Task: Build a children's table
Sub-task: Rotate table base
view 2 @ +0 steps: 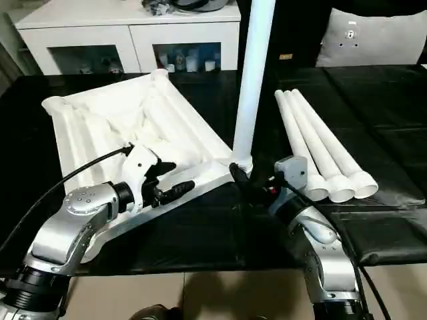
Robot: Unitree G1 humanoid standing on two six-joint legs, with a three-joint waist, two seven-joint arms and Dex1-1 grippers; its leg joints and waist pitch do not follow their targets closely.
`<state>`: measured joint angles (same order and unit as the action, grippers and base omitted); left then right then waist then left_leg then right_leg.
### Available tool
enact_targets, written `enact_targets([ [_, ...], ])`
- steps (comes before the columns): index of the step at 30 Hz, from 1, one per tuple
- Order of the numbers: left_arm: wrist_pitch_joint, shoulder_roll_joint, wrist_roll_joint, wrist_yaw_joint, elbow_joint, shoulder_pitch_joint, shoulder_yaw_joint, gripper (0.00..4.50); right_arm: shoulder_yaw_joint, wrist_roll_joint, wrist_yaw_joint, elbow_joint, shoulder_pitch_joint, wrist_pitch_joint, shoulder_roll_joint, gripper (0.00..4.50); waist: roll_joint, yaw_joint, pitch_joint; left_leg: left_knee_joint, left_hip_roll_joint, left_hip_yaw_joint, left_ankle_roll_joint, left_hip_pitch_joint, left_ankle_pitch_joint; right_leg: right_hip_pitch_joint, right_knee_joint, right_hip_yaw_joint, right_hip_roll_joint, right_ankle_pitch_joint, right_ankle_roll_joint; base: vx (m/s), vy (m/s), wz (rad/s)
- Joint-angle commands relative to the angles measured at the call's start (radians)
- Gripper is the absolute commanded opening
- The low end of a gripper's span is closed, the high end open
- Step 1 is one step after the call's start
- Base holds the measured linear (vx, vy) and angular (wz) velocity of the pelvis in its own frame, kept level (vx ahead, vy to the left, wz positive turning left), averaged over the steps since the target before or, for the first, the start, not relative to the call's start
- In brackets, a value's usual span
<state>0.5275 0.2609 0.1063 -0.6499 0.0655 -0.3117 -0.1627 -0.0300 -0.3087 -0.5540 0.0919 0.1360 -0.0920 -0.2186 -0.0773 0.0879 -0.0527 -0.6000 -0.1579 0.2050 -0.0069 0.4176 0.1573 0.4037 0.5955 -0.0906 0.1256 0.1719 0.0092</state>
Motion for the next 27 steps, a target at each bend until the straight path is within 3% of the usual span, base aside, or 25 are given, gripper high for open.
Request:
enact_targets([
  [1, 0.015, 0.007, 0.007, 0.01, 0.022, 0.009, 0.009, 2.92, 0.02, 0.019, -0.004, 0.08, 0.024, 0.034, 0.015, 3.29, 0.013, -0.003, 0.067, 0.093, -0.068, -0.046, -0.008, -0.036, 0.417, -0.024, -0.084, 0.044, 0.04, 0.369, -0.126, 0.0, 0.0, 0.0],
  [2, 0.016, 0.006, 0.006, 0.011, 0.024, 0.011, 0.009, 2.78, 0.021, 0.024, -0.004, 0.104, 0.031, 0.044, 0.019, 3.24, 0.017, -0.005, 0.067, 0.093, -0.068, -0.046, -0.012, -0.037, 0.422, -0.023, -0.084, 0.044, 0.04, 0.364, -0.131, 0.0, 0.0, 0.0],
  [6, 0.043, -0.005, 0.016, 0.03, 0.03, 0.017, 0.027, 2.66, 0.043, 0.072, 0.017, 0.226, 0.066, 0.097, 0.051, 2.84, 0.017, -0.005, 0.07, 0.091, -0.067, -0.045, -0.008, -0.036, 0.394, -0.026, -0.077, 0.045, 0.039, 0.321, -0.145, 0.0, 0.0, 0.0],
  [7, 0.045, -0.004, 0.017, 0.034, 0.032, 0.018, 0.028, 2.97, 0.049, 0.081, 0.015, 0.252, 0.07, 0.119, 0.058, 3.39, 0.016, -0.006, 0.07, 0.091, -0.068, -0.043, -0.003, -0.034, 0.385, -0.027, -0.077, 0.045, 0.039, 0.308, -0.15, 0.0, 0.0, 0.0],
  [10, 0.046, 0.009, 0.022, 0.033, 0.045, 0.024, 0.027, 3.04, 0.065, 0.107, -0.002, 0.388, 0.087, 0.217, 0.088, 3.18, 0.014, -0.008, 0.071, 0.09, -0.069, -0.044, -0.001, -0.036, 0.39, -0.027, -0.076, 0.045, 0.04, 0.295, -0.158, 0.0, 0.0, 0.0],
  [12, 0.048, 0.013, 0.023, 0.034, 0.049, 0.027, 0.027, 3.31, 0.071, 0.117, -0.003, 0.442, 0.102, 0.249, 0.098, 3.53, 0.016, -0.013, 0.07, 0.093, -0.068, -0.045, -0.002, -0.034, 0.406, -0.029, -0.076, 0.043, 0.038, 0.293, -0.159, 0.0, 0.0, 0.0],
  [13, 0.049, 0.018, 0.022, 0.034, 0.051, 0.028, 0.029, 3.38, 0.08, 0.13, -0.003, 0.489, 0.118, 0.274, 0.109, 3.73, 0.018, -0.017, 0.069, 0.094, -0.068, -0.045, -0.006, -0.036, 0.425, -0.029, -0.077, 0.043, 0.036, 0.308, -0.158, 0.0, 0.0, 0.0],
  [15, 0.052, 0.023, 0.024, 0.035, 0.052, 0.029, 0.032, 3.43, 0.086, 0.144, -0.009, 0.538, 0.138, 0.299, 0.122, 3.61, 0.016, -0.025, 0.066, 0.095, -0.068, -0.047, -0.016, -0.037, 0.462, -0.026, -0.08, 0.042, 0.038, 0.343, -0.157, 0.0, 0.0, 0.0],
  [18, 0.054, 0.029, 0.022, 0.04, 0.051, 0.027, 0.034, 3.78, 0.09, 0.158, -0.006, 0.587, 0.164, 0.33, 0.14, 4.16, 0.019, -0.04, 0.057, 0.1, -0.067, -0.052, -0.04, -0.044, 0.558, -0.022, -0.091, 0.041, 0.04, 0.457, -0.135, 0.0, 0.0, 0.0],
  [20, 0.05, 0.034, 0.019, 0.044, 0.051, 0.025, 0.031, 3.91, 0.088, 0.157, -0.022, 0.582, 0.169, 0.348, 0.133, 4.23, 0.021, -0.047, 0.054, 0.099, -0.066, -0.058, -0.057, -0.051, 0.608, -0.02, -0.099, 0.04, 0.043, 0.541, -0.108, 0.0, 0.0, 0.0],
  [23, 0.047, 0.033, 0.016, 0.053, 0.048, 0.018, 0.037, 4.2, 0.076, 0.152, -0.022, 0.562, 0.173, 0.386, 0.124, 4.5, 0.02, -0.051, 0.056, 0.1, -0.067, -0.06, -0.057, -0.052, 0.609, -0.017, -0.101, 0.041, 0.041, 0.542, -0.099, 0.0, 0.0, 0.0],
  [24, 0.046, 0.031, 0.02, 0.057, 0.046, 0.011, 0.046, 4.2, 0.038, 0.085, -0.05, 0.502, 0.169, 0.388, 0.13, 4.5, 0.016, -0.051, 0.056, 0.101, -0.067, -0.06, -0.058, -0.051, 0.613, -0.017, -0.101, 0.041, 0.041, 0.539, -0.1, 0.0, 0.0, 0.0],
  [27, 0.045, 0.033, 0.025, 0.058, 0.046, 0.005, 0.052, 4.2, 0.017, 0.029, -0.085, 0.426, 0.158, 0.377, 0.128, 4.5, 0.02, -0.05, 0.057, 0.102, -0.068, -0.058, -0.045, -0.052, 0.607, -0.017, -0.101, 0.043, 0.037, 0.513, -0.098, 0.0, 0.0, 0.0],
])
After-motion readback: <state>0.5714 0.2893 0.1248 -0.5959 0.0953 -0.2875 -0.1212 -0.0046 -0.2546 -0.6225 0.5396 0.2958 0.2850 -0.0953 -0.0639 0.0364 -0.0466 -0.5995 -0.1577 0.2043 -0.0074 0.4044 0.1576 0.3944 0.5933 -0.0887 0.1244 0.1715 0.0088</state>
